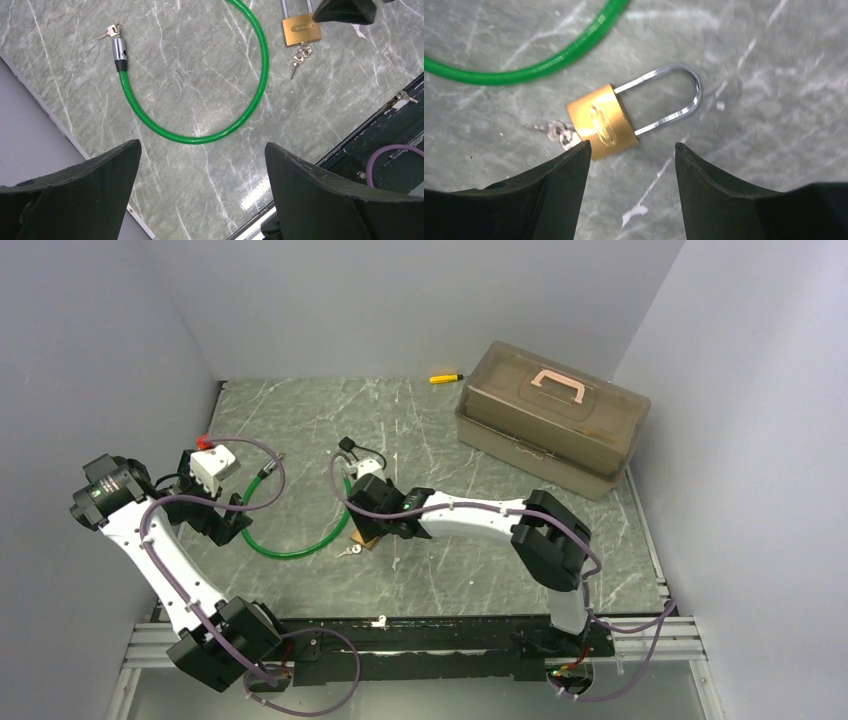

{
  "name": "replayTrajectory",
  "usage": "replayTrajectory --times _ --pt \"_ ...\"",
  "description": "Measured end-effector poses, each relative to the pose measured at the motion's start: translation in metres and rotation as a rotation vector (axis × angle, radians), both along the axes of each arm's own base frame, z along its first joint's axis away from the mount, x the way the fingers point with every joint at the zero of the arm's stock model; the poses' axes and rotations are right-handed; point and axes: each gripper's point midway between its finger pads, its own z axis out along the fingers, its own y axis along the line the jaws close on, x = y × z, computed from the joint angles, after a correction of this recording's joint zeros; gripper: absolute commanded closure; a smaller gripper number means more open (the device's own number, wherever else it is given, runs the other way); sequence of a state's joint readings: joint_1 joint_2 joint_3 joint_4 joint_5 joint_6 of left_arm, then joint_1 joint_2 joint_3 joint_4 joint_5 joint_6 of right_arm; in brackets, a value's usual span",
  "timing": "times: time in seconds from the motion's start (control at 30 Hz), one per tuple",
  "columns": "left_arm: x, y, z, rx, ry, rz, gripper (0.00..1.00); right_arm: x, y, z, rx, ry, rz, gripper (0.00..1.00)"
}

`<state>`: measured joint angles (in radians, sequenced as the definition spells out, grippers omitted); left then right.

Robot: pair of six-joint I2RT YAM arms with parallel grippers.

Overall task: Unlock with the key
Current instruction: Pick up the lock from the center of the board.

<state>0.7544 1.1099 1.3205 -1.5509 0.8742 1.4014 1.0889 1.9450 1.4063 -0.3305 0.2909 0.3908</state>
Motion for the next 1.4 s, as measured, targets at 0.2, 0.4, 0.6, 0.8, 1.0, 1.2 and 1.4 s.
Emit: replayTrajectory --times 0.2,0.4,0.6,0.8,1.0,1.2,1.4 --pt "-0.001 -0.001 0.001 0.021 -0.019 -0.012 0.01 -0.004 -0.020 -0.008 0.071 0.116 -0.142 0.38" --pt "-0.006 -0.006 0.004 0.056 -0.053 -0.026 0.01 0.011 -0.026 -0.018 0.100 0.163 -0.239 0.47" --pt "-0.007 -0.007 0.003 0.060 -0.057 -0.031 0.01 0.026 -0.033 -0.049 0.066 0.211 -0.298 0.50" --pt "-0.006 -0.006 0.002 0.056 -0.054 -0.032 0.01 0.037 -0.011 -0.041 0.101 0.201 -0.272 0.57" --pt "-0.004 -0.004 0.004 0.069 -0.066 -0.031 0.01 0.047 0.010 -0.046 0.080 0.176 -0.197 0.46" --pt "-0.004 -0.003 0.003 0.072 -0.069 -0.034 0.01 0.039 0.007 -0.048 0.029 0.136 -0.121 0.25" --pt "-0.003 -0.002 0.002 0.077 -0.069 -0.044 0.01 0.011 -0.014 -0.031 0.027 0.138 -0.080 0.10"
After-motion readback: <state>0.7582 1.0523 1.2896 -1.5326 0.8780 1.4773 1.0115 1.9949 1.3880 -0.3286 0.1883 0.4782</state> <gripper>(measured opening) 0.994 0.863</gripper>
